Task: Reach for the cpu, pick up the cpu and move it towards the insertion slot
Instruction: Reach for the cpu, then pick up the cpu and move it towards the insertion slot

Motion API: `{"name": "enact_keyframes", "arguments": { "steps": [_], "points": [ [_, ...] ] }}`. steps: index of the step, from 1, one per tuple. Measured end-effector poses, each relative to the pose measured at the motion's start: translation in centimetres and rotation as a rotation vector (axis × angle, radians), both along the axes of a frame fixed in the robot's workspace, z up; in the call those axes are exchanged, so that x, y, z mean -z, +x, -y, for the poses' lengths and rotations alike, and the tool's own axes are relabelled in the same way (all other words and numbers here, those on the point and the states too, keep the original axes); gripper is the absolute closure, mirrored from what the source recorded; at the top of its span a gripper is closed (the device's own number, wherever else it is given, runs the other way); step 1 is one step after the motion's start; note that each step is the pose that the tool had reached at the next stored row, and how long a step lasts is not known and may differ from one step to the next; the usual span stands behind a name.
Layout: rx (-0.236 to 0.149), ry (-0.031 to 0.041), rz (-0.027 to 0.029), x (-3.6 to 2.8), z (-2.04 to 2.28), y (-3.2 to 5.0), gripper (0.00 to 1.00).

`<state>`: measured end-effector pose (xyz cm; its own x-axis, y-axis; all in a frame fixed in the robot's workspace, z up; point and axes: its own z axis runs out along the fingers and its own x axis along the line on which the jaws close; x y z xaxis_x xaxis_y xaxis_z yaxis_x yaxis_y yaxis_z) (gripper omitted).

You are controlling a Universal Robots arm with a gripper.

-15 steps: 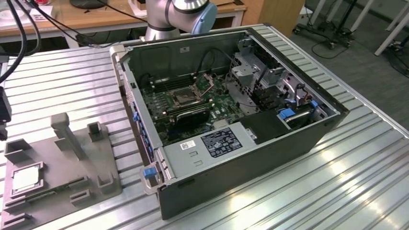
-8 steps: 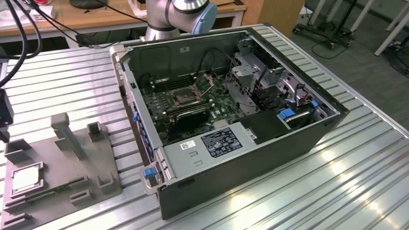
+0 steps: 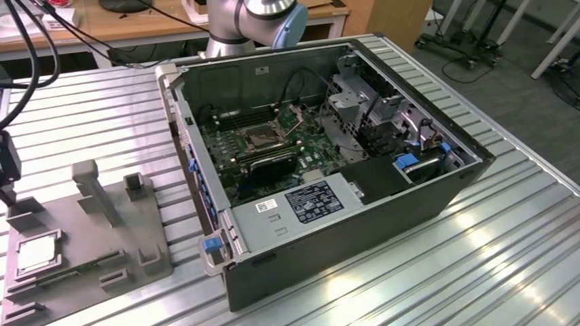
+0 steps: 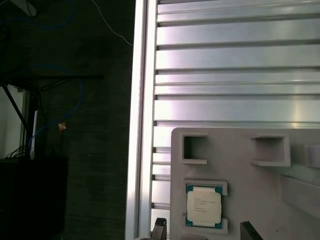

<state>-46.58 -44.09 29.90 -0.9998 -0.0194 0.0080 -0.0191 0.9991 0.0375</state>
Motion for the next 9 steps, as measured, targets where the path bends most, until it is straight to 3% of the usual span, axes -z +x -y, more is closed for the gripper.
{"name": "enact_keyframes", "arguments": {
  "steps": [9],
  "points": [
    [0.0,0.0001,0.0011,0.29,0.48,0.0,0.34]
  ]
}}
